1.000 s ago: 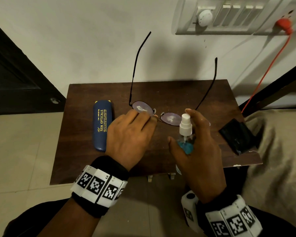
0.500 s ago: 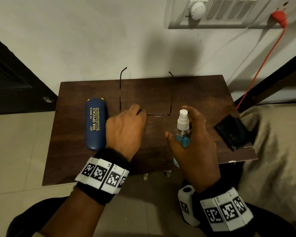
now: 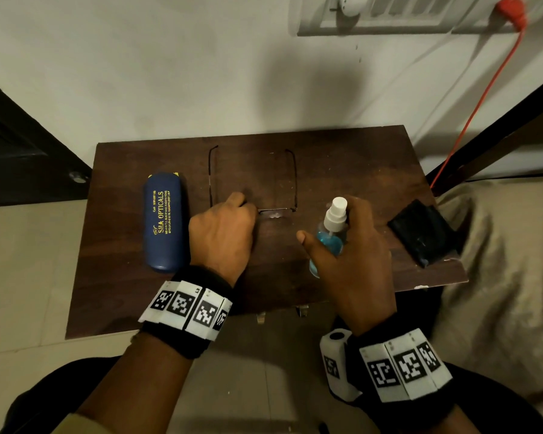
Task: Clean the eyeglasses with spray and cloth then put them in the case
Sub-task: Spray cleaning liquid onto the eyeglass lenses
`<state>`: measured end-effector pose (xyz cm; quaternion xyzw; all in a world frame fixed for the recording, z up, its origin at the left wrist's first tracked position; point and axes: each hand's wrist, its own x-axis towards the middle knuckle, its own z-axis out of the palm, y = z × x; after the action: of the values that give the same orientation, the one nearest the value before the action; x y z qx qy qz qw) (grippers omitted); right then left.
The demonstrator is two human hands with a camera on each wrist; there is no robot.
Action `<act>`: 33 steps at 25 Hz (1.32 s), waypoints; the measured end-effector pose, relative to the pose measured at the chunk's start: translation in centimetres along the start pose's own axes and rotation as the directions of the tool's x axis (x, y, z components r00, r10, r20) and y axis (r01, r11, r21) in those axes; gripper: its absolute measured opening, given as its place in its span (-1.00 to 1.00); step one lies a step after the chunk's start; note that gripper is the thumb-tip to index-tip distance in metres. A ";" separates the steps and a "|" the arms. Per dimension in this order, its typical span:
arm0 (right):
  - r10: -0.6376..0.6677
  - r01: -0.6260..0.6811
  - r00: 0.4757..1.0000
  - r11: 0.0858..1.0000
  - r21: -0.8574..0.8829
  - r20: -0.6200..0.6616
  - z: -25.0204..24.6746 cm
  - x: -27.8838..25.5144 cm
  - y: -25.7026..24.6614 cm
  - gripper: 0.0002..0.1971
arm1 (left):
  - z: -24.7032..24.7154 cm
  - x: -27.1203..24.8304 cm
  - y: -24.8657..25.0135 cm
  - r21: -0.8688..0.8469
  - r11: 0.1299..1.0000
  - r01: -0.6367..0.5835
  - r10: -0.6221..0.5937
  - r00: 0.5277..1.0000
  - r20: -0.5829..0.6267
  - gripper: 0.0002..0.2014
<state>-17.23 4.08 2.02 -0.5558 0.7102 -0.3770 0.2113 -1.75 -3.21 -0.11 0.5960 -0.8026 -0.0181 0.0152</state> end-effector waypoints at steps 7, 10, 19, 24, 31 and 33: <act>-0.021 0.021 1.000 0.999 -0.033 0.002 0.9 -0.1 0.6 -0.41 | -0.1 -0.3 -0.3 -0.076 0.997 -0.008 0.003 0.998 -0.062 -0.76; 0.002 -0.002 1.000 0.998 -0.057 0.000 1.5 0.1 0.9 -0.43 | -0.2 -0.9 0.3 -0.239 0.969 -0.063 0.037 0.993 -0.112 -0.69; 0.118 -0.122 0.993 0.935 0.333 0.033 1.7 0.7 1.6 -0.50 | 0.4 -2.4 3.0 -0.733 0.677 -0.060 0.191 0.977 0.097 -0.39; 0.122 -0.151 0.988 0.888 0.434 0.095 0.1 0.7 1.3 -0.58 | 0.7 -2.0 3.5 -0.697 0.717 -0.032 0.124 0.989 0.082 -0.57; 0.457 -0.453 0.865 0.889 0.066 -0.206 -4.7 5.5 7.4 -0.75 | 0.9 -1.4 3.9 -0.684 0.728 -0.035 0.073 0.997 0.027 -0.65; 0.526 -0.527 0.850 0.841 -0.125 -0.044 -4.2 6.0 8.8 -0.57 | 1.0 -1.3 4.4 -0.662 0.748 -0.046 0.089 0.995 0.032 -0.70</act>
<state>-27.59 0.48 -1.41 -0.3510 0.8595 -0.2590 0.2664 -5.59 -0.72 -0.94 0.5221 -0.7656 -0.3180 0.2004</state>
